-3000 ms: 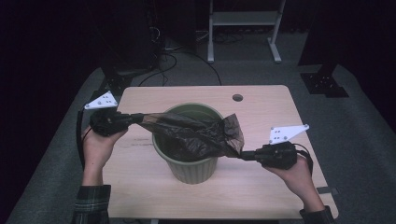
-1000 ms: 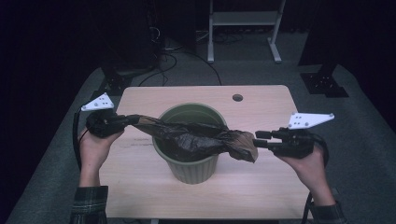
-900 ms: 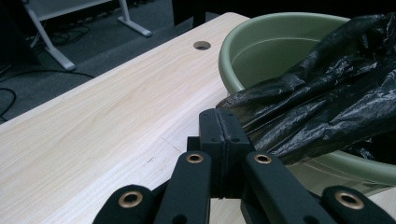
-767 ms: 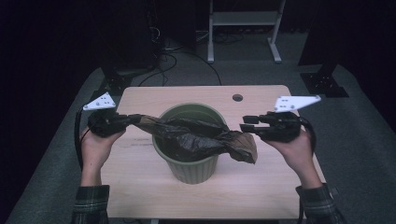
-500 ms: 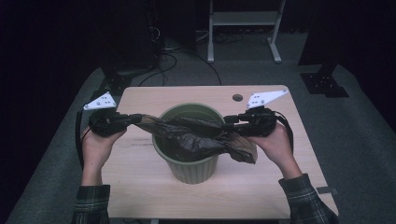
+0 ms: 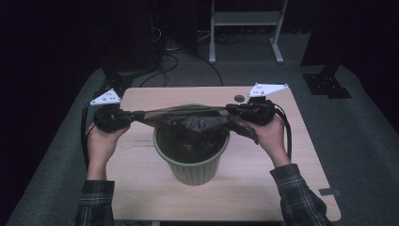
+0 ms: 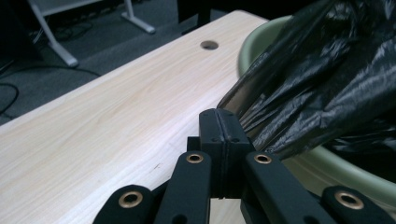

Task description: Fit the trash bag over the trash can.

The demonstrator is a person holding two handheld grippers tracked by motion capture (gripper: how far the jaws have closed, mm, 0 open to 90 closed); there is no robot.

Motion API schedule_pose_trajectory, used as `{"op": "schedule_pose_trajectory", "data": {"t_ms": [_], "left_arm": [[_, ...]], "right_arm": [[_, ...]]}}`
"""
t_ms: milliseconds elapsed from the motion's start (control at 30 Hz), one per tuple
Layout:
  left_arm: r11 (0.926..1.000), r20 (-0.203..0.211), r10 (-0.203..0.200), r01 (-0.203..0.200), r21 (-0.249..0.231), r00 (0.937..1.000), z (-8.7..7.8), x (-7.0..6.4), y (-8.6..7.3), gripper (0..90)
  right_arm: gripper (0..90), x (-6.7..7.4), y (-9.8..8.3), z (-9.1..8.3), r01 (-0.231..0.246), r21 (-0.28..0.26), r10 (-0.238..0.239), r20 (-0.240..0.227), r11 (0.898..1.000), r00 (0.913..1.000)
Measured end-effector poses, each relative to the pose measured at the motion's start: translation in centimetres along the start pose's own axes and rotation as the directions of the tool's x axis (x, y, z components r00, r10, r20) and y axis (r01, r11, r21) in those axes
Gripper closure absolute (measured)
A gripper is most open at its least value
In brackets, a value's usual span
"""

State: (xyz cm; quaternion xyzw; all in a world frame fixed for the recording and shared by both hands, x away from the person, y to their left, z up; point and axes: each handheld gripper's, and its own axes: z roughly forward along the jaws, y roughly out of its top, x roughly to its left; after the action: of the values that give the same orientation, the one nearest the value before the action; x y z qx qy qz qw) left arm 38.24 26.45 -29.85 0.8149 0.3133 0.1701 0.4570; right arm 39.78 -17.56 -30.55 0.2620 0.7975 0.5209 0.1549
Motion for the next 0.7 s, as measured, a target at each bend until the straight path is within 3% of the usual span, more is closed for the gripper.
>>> {"op": "schedule_pose_trajectory", "data": {"t_ms": [133,367,400,433,533,700], "left_arm": [[0.9989,-0.015,-0.015,0.016,0.043,0.9998,1.7,0.5,-0.3,90.0],[0.992,0.006,-0.045,0.044,0.118,0.999,4.3,1.1,-1.3,90.0],[0.9906,-0.002,-0.042,0.042,0.131,0.9991,4.5,1.0,-1.4,90.0],[0.9797,-0.055,-0.019,0.03,0.198,0.9983,4.9,1.0,-1.6,90.0],[0.98,-0.034,-0.047,0.053,0.192,0.9983,5.1,1.3,-2.3,90.0],[0.9783,-0.013,-0.073,0.074,0.194,0.9973,5.3,1.4,-3.6,90.0]], "right_arm": [[90.0,-1.2,-0.8,2.1,-0.026,0.04,0.023,0.064,0.999,0.9977],[90.0,-1.9,-3.0,4.6,-0.077,0.075,0.074,0.044,0.994,0.9963],[90.0,-1.8,-3.1,4.7,-0.079,0.076,0.076,0.045,0.994,0.9961],[90.0,-1.7,-3.2,4.8,-0.08,0.078,0.077,0.042,0.994,0.9962],[90.0,-1.7,-3.9,5.2,-0.07,0.115,0.064,0.062,0.991,0.9961],[90.0,-2.1,-5.5,4.9,-0.101,0.109,0.098,0.034,0.989,0.9946]]}}
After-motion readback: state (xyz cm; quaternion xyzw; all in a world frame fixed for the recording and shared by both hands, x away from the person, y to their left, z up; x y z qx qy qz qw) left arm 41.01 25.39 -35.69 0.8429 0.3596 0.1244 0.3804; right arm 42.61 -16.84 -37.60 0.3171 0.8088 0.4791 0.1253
